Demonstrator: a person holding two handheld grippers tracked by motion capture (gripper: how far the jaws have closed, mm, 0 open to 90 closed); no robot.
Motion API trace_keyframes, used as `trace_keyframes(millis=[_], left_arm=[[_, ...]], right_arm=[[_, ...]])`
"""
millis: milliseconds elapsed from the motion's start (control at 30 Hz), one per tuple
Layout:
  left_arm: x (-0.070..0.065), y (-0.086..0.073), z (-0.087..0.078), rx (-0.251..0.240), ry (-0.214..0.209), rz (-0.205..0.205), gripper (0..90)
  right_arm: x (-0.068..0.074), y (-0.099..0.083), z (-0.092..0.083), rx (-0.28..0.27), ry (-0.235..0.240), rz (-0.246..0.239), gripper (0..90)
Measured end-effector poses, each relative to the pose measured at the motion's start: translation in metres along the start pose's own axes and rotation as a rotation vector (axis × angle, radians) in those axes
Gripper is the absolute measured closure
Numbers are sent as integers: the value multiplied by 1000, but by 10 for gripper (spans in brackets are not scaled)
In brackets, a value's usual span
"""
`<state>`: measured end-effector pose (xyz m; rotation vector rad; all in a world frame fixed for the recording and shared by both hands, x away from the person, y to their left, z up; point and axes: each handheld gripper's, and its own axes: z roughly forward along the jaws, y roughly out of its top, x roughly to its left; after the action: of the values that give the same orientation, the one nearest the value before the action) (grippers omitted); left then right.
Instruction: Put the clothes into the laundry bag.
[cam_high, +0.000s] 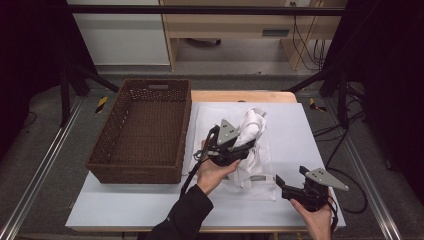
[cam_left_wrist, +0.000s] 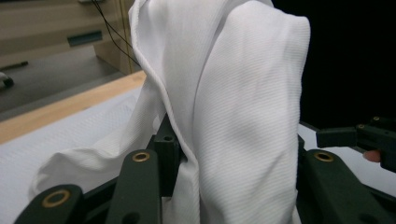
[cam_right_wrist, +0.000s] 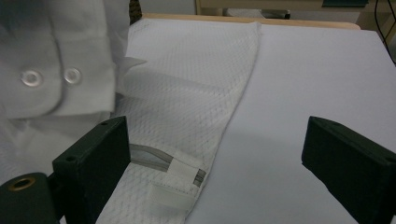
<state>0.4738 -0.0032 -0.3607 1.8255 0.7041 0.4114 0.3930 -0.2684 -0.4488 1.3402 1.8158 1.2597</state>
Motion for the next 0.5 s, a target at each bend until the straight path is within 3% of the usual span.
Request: trace_keyframes(millis=[100, 200, 233, 367, 500], left_arm=[[-1, -15, 15, 72, 1, 6, 532], [0, -26, 24, 111, 2, 7, 526], [1, -34, 31, 148, -6, 5, 516], [2, -48, 41, 184, 3, 2, 476], [2, -57, 50, 216, -20, 3, 410]], right_arm=[[-2, -2, 1, 10, -6, 4, 84], [-4, -3, 1, 10, -13, 6, 83], [-5, -4, 2, 10, -12, 10, 82], [-6, -5, 3, 19, -16, 14, 81], [-6, -6, 4, 24, -16, 14, 81]])
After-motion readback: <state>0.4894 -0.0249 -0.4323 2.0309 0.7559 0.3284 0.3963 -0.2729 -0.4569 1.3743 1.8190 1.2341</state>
